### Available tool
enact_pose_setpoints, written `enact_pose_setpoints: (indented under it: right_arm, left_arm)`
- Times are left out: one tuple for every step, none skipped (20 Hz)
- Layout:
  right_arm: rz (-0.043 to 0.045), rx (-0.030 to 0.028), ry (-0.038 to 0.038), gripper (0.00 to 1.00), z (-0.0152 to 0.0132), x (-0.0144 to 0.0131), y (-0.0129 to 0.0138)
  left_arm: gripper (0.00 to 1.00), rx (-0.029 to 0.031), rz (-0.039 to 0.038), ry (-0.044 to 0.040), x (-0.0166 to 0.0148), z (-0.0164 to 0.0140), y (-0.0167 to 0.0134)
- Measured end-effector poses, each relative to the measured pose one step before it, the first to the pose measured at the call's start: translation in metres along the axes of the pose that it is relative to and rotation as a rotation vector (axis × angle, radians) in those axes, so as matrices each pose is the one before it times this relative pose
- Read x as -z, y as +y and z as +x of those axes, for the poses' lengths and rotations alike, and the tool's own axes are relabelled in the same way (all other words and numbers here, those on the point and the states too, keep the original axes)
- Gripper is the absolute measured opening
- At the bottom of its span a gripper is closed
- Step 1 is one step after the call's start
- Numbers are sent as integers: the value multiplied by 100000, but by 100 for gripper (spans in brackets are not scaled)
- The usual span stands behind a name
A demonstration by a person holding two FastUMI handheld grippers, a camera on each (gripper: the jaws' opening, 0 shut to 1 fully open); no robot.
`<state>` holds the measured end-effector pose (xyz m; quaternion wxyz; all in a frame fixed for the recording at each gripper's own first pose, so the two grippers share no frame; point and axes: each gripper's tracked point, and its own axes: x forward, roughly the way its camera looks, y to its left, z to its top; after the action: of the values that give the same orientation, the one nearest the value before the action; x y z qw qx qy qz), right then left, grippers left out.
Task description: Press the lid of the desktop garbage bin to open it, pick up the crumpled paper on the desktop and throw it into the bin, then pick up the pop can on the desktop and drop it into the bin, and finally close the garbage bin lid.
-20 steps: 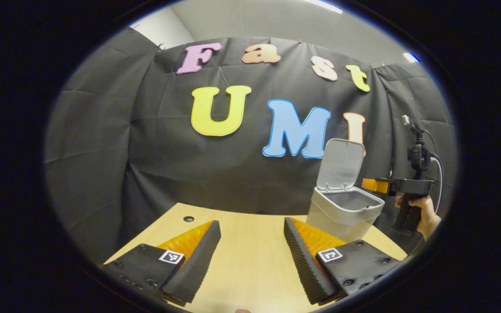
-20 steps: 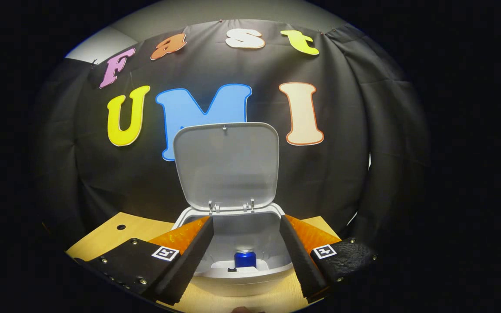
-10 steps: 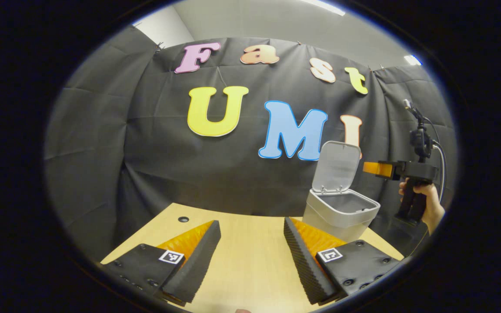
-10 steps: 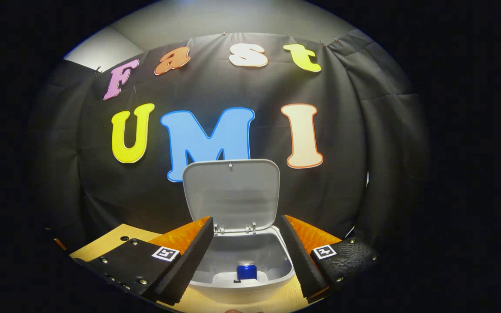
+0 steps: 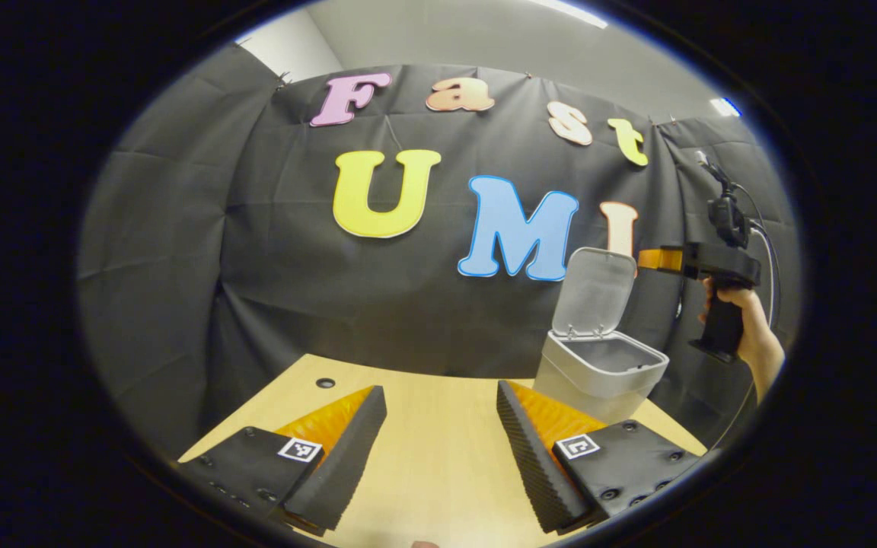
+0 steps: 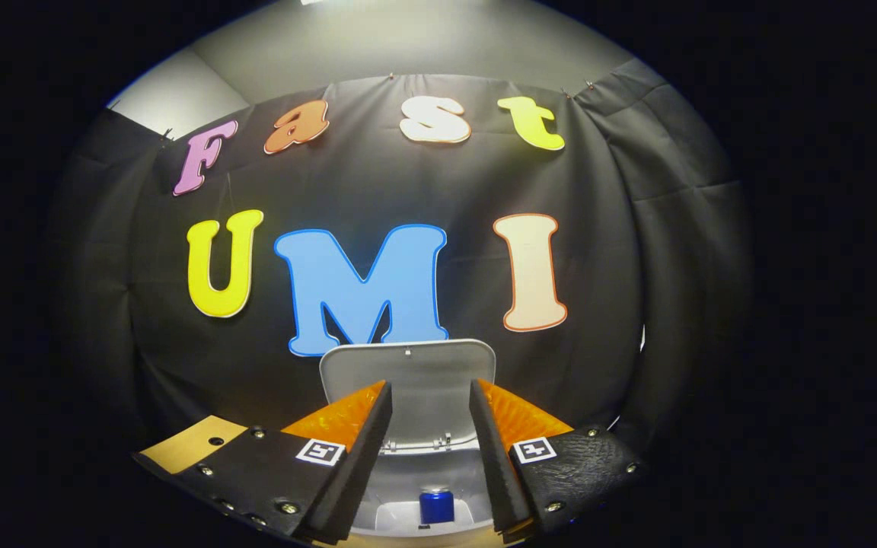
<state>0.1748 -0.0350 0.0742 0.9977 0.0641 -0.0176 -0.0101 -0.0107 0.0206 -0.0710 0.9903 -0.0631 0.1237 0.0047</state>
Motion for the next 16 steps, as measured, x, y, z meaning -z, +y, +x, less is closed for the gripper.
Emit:
enact_pose_setpoints:
  right_arm:
    - [73, 791, -1353, 54, 246, -525, 19]
    - [-19, -119, -665, 52, 403, -494, 193]
    - [-317, 347, -503, 52, 394, -519, 36]
    - [983, 4420, -1252, 52, 382, -455, -859]
    - [1139, 703, -1858, 32, 383, -812, 101]
    - [445, 8, -825, 12, 686, -427, 146]
    - [-40, -155, 206, 12, 341, -149, 88]
    - [79, -133, 36, 12, 553, -210, 73]
    - [207, -812, 43, 12, 591, -259, 266]
    - [-97, -808, 367, 12, 605, -191, 300]
    - [-249, -308, 530, 12, 681, 118, 210]
    - [-303, -1141, 1126, 12, 584, 70, 329]
    - [-270, -994, 1235, 12, 506, 214, 465]
    - [-670, -1143, 1113, 12, 576, 226, 385]
    - [-1092, -787, 858, 12, 559, 168, 453]
    - [-1315, -295, 468, 12, 539, 216, 260]
  left_arm:
    - [96, -344, -23, -31, 22, -19, 176]
    - [96, -297, -23, 54, 38, -33, 185]
    - [96, -319, -2, 17, -35, -21, 210]
    - [96, -151, -58, 65, 22, 135, 123]
    - [96, -204, -80, -194, -84, 7, 140]
    - [96, -288, -18, -264, -124, 68, 129]
    - [96, -278, 52, -128, -10, -12, 78]
    - [96, -398, 19, -144, 72, 123, 135]
    - [96, -244, -6, 8, 14, 54, 3]
    - [96, -219, -172, -101, 12, 149, 22]
    - [96, -66, -328, -56, 11, 46, 33]
    - [96, -104, -385, -24, -19, 80, -37]
    - [96, -92, -314, -5, 45, 58, -44]
    - [96, -187, -250, -5, 52, 44, 9]
    - [96, -231, -153, -84, 27, -13, 106]
    - [96, -205, -92, 57, 78, 165, 17]
